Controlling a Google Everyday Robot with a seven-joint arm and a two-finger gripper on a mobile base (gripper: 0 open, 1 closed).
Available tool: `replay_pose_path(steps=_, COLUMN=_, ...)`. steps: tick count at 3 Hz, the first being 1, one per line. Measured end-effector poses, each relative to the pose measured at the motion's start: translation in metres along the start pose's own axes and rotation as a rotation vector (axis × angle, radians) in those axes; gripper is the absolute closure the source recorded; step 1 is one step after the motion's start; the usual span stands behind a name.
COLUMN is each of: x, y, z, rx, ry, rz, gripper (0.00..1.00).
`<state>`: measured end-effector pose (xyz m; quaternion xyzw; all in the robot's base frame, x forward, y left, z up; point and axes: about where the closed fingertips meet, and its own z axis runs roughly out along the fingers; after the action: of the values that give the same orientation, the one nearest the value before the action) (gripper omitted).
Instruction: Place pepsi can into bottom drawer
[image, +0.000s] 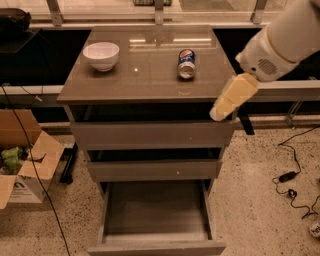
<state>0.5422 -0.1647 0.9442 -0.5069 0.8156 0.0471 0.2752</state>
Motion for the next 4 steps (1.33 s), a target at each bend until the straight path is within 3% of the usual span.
replay_pose_path(steps=1, x=-0.008, y=-0.033, z=0.037, rx=-0.009, ry=-0.041, rz=0.052, gripper=0.0)
replay_pose_path(steps=2, x=-0.022, y=-0.103, z=0.094, rx=-0.033, ry=-0.058, rz=0.074, gripper=0.0)
replay_pose_path(steps=3, x=-0.036, y=-0.1, z=0.112, rx=-0.033, ry=-0.065, rz=0.067, gripper=0.0)
replay_pose_path(steps=4, x=-0.054, y=-0.103, z=0.124, rx=0.006, ry=-0.073, rz=0.067, gripper=0.0)
